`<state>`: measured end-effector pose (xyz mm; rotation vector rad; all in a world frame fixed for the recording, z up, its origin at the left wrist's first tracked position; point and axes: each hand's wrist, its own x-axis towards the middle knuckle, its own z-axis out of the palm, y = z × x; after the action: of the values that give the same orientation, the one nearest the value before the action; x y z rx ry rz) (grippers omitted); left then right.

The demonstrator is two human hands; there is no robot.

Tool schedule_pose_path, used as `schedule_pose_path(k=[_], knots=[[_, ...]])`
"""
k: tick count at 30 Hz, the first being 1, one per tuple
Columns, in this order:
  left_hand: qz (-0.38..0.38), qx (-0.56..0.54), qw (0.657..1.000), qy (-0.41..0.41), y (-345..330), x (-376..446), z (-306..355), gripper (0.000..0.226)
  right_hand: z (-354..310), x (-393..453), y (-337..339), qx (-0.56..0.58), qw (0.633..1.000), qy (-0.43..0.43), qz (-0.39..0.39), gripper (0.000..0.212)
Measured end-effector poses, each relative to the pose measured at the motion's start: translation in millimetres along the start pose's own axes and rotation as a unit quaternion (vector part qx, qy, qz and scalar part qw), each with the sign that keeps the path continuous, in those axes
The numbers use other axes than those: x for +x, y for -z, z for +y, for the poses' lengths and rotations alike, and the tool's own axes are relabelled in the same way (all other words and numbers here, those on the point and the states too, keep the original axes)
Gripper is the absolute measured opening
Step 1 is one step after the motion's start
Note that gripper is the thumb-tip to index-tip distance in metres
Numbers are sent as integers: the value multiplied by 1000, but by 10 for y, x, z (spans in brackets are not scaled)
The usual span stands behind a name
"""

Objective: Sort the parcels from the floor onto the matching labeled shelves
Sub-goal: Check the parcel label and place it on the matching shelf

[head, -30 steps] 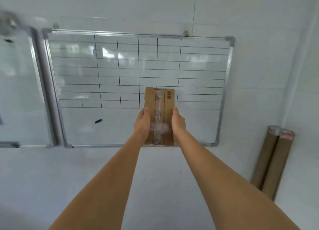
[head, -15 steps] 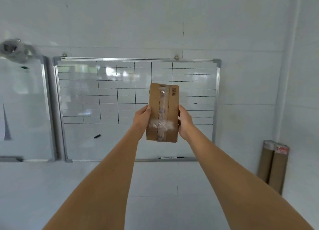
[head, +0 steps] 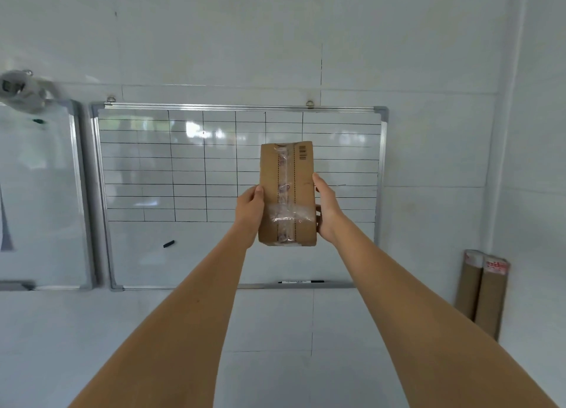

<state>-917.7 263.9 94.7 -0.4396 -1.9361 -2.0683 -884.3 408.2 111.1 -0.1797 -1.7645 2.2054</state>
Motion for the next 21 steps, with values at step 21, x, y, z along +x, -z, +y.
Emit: schedule_pose_path(k=[21], knots=[[-37,-67,995,58,129,-368,-221,49,438,-274,-312,-160,954,205,145,53]])
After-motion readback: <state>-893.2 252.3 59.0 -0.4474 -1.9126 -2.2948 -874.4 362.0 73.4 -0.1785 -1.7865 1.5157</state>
